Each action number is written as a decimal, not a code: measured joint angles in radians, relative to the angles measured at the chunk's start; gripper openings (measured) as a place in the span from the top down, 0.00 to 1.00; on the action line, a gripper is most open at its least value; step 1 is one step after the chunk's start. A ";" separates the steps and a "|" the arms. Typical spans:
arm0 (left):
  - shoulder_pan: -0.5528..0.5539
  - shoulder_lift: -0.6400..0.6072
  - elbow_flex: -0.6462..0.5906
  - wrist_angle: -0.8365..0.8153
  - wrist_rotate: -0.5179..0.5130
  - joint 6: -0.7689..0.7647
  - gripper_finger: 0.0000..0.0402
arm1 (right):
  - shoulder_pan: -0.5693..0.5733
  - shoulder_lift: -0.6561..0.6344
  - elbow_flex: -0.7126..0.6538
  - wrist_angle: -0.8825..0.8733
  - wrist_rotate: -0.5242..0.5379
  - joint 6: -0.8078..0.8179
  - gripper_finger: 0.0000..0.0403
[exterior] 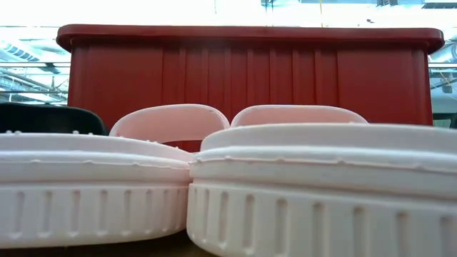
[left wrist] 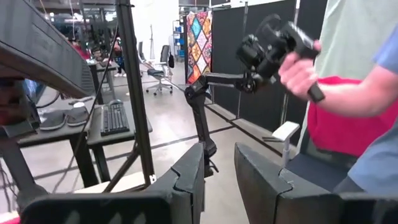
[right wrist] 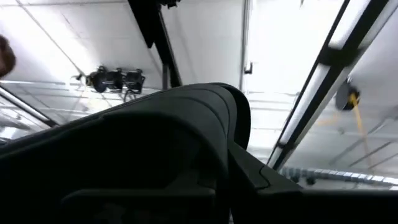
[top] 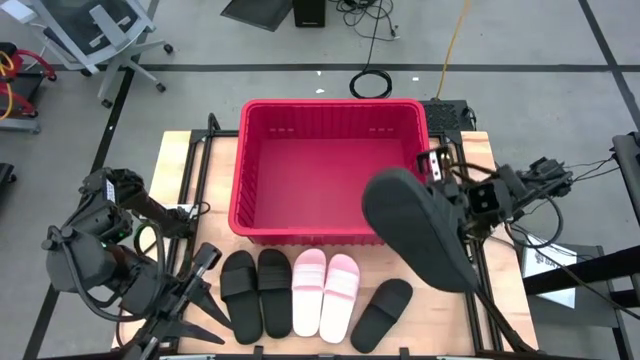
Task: Pick and place slides into bin
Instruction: Put the black slide into the red container
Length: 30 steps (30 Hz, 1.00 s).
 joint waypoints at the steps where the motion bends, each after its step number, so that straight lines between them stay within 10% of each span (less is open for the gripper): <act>1: 0.000 0.000 0.000 0.001 0.000 0.014 0.78 | -0.007 0.012 0.033 -0.015 0.000 -0.020 0.99; 14: 0.000 0.000 0.000 0.121 -0.134 0.170 0.78 | -0.130 0.064 0.348 -0.245 0.076 -0.269 0.99; 30: 0.000 0.000 0.000 0.135 -0.280 0.173 0.78 | -0.272 0.064 0.507 -0.657 0.596 -0.536 0.99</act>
